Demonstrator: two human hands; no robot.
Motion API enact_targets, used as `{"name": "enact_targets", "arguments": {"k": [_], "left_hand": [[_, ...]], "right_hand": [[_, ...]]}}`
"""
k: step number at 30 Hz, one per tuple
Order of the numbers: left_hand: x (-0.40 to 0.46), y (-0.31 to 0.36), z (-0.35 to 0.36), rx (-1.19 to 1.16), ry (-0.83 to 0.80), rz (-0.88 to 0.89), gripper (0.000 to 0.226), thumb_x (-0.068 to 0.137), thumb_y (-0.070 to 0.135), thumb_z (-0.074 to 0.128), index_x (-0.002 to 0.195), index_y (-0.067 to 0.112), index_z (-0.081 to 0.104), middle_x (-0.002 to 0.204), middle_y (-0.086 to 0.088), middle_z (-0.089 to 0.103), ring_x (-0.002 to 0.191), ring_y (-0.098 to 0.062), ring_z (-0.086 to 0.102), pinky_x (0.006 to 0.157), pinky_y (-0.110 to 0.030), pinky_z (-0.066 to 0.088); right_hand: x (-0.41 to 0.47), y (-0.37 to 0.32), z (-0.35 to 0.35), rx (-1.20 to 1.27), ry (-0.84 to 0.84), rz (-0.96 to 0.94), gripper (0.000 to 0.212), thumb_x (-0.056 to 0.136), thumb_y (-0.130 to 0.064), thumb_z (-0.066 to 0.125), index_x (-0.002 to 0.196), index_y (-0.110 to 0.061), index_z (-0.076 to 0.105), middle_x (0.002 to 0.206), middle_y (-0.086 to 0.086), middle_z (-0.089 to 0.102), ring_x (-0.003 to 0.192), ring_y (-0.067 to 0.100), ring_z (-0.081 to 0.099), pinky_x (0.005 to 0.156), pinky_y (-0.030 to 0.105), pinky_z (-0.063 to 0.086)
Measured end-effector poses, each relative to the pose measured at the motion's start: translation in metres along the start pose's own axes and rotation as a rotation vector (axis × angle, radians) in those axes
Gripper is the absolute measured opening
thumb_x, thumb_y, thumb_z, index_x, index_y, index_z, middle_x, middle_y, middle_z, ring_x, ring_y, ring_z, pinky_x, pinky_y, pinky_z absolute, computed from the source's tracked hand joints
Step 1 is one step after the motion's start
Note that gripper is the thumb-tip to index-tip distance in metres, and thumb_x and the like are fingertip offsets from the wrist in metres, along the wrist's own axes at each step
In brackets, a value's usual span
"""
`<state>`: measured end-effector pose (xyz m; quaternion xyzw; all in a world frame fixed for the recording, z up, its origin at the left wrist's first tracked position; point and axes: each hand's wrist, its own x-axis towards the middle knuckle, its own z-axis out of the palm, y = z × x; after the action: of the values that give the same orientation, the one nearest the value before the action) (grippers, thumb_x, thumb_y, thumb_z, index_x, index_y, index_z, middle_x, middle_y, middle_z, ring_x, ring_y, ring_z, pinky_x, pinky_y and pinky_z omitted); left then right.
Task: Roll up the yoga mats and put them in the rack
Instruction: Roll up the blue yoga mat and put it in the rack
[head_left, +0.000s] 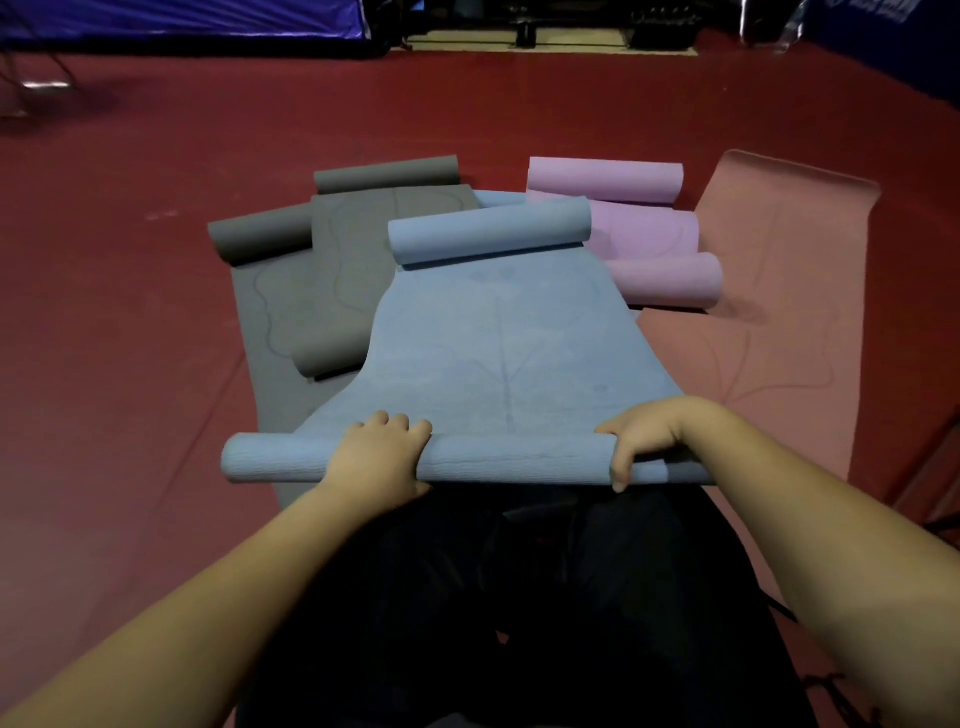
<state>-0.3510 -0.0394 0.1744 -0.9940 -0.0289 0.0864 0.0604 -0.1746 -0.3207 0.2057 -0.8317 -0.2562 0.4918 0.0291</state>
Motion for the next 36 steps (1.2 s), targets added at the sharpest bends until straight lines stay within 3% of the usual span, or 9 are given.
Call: {"name": "enact_targets", "arguments": {"k": [3,6,8,12,18,25,29,33,36], "left_hand": [[0.009,-0.008,-0.001,-0.067,-0.042,0.007,0.042,0.075,0.050,0.061,0.104,0.024,0.044,0.097,0.004,0.056,0.097,-0.021,0.052,0.077,-0.036,0.048],[0.020,-0.014,-0.003,-0.122,-0.139,0.036,0.042,0.071,0.050,0.064,0.100,0.026,0.045,0.093,0.006,0.057,0.091,-0.019,0.052,0.070,-0.034,0.047],[0.027,-0.016,-0.008,-0.185,-0.223,0.041,0.041,0.070,0.049,0.066,0.097,0.028,0.044,0.090,0.007,0.057,0.085,-0.018,0.053,0.067,-0.034,0.046],[0.036,-0.018,-0.019,-0.248,-0.359,0.061,0.040,0.072,0.046,0.069,0.102,0.029,0.048,0.091,0.008,0.059,0.085,-0.018,0.057,0.068,-0.033,0.042],[0.032,-0.018,-0.013,-0.236,-0.290,0.057,0.049,0.073,0.051,0.066,0.114,0.028,0.054,0.109,0.006,0.052,0.105,-0.017,0.053,0.078,-0.033,0.043],[0.016,-0.023,-0.031,-0.366,-0.324,0.028,0.045,0.066,0.050,0.069,0.098,0.032,0.043,0.083,0.007,0.061,0.076,-0.014,0.058,0.061,-0.032,0.041],[0.007,-0.026,-0.023,-0.403,-0.307,0.086,0.047,0.058,0.065,0.065,0.089,0.036,0.045,0.096,0.013,0.052,0.094,-0.010,0.048,0.078,-0.033,0.045],[0.009,-0.028,-0.025,-0.401,-0.254,0.074,0.066,0.057,0.073,0.059,0.113,0.038,0.060,0.099,0.016,0.043,0.106,-0.010,0.039,0.089,-0.031,0.040],[0.004,-0.026,-0.022,-0.414,-0.152,0.038,0.067,0.073,0.063,0.070,0.130,0.034,0.054,0.108,0.013,0.051,0.112,-0.013,0.043,0.091,-0.031,0.040]], "right_hand": [[0.001,0.005,0.005,-0.093,0.137,-0.067,0.050,0.071,-0.033,0.083,0.108,-0.032,0.049,0.115,-0.007,0.050,0.105,0.015,0.051,0.084,0.027,0.042],[-0.007,0.015,0.022,-0.254,0.395,-0.135,0.063,0.070,-0.048,0.079,0.121,-0.030,0.047,0.118,-0.007,0.044,0.114,0.014,0.045,0.093,0.031,0.042],[-0.009,0.020,0.043,-0.381,0.618,-0.119,0.070,0.069,-0.057,0.073,0.128,-0.029,0.047,0.120,-0.005,0.048,0.115,0.017,0.048,0.091,0.034,0.044],[0.003,0.018,0.080,-0.521,0.895,0.003,0.068,0.068,-0.048,0.073,0.129,-0.024,0.054,0.110,0.002,0.059,0.100,0.028,0.061,0.085,0.037,0.047],[0.000,0.010,0.054,-0.445,0.718,0.000,0.055,0.072,-0.045,0.066,0.122,-0.029,0.050,0.114,0.000,0.061,0.103,0.027,0.061,0.079,0.035,0.045],[-0.020,0.005,0.027,-0.348,0.433,-0.049,0.053,0.072,-0.048,0.071,0.119,-0.032,0.052,0.105,-0.003,0.065,0.092,0.021,0.060,0.077,0.033,0.049],[-0.021,0.002,0.024,-0.310,0.286,-0.035,0.054,0.073,-0.047,0.075,0.120,-0.033,0.052,0.103,-0.003,0.059,0.093,0.020,0.058,0.075,0.030,0.046],[-0.010,0.002,0.013,-0.219,0.164,-0.042,0.042,0.071,-0.046,0.078,0.102,-0.035,0.052,0.103,-0.005,0.059,0.095,0.018,0.057,0.075,0.028,0.043],[-0.004,0.005,0.005,-0.098,0.080,-0.029,0.036,0.070,-0.041,0.080,0.098,-0.034,0.058,0.100,-0.011,0.061,0.095,0.015,0.058,0.077,0.027,0.044]]}}
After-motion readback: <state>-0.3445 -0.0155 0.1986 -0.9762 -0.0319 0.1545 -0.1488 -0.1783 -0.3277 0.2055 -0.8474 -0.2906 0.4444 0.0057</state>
